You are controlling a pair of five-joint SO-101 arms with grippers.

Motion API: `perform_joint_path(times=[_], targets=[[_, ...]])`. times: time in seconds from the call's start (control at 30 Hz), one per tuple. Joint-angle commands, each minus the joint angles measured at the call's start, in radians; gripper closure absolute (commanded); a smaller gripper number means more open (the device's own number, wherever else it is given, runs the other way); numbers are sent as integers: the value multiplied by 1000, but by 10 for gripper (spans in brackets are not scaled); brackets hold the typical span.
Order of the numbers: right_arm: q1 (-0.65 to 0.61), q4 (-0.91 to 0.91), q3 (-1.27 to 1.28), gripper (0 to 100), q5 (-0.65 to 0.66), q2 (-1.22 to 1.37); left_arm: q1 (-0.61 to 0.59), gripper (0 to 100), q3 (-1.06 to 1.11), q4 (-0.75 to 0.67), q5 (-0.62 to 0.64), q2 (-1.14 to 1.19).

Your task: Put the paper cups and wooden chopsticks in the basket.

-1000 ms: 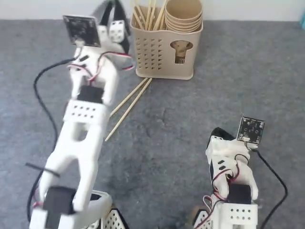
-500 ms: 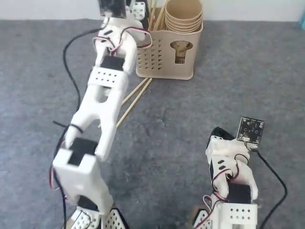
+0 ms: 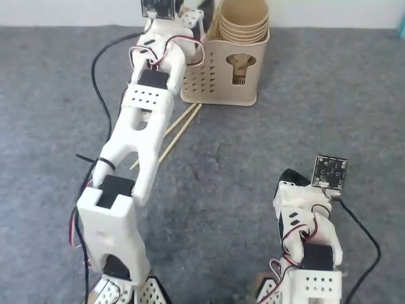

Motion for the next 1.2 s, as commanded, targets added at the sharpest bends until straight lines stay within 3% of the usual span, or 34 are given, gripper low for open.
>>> perform_joint_path(times=[0.0,0.3,0.47,0.63,0.7,0.97,1.17], targets=[[-5,-4,12,991,15,-31,-29,750,-53,275,-8,-133],[-5,-4,12,991,15,-31,-152,750,-50,809,-2,-298],[-5,-4,12,991,15,-31,-196,780,-4,964,-31,-296],[-5,2,12,991,15,-31,-196,923,209,941,-279,-330],[-5,4,12,991,15,-31,-198,919,338,870,-316,-356],[-5,5,12,991,15,-30,-176,898,967,365,-428,-594],[-5,5,12,991,15,-25,-166,842,1121,293,-451,-643]])
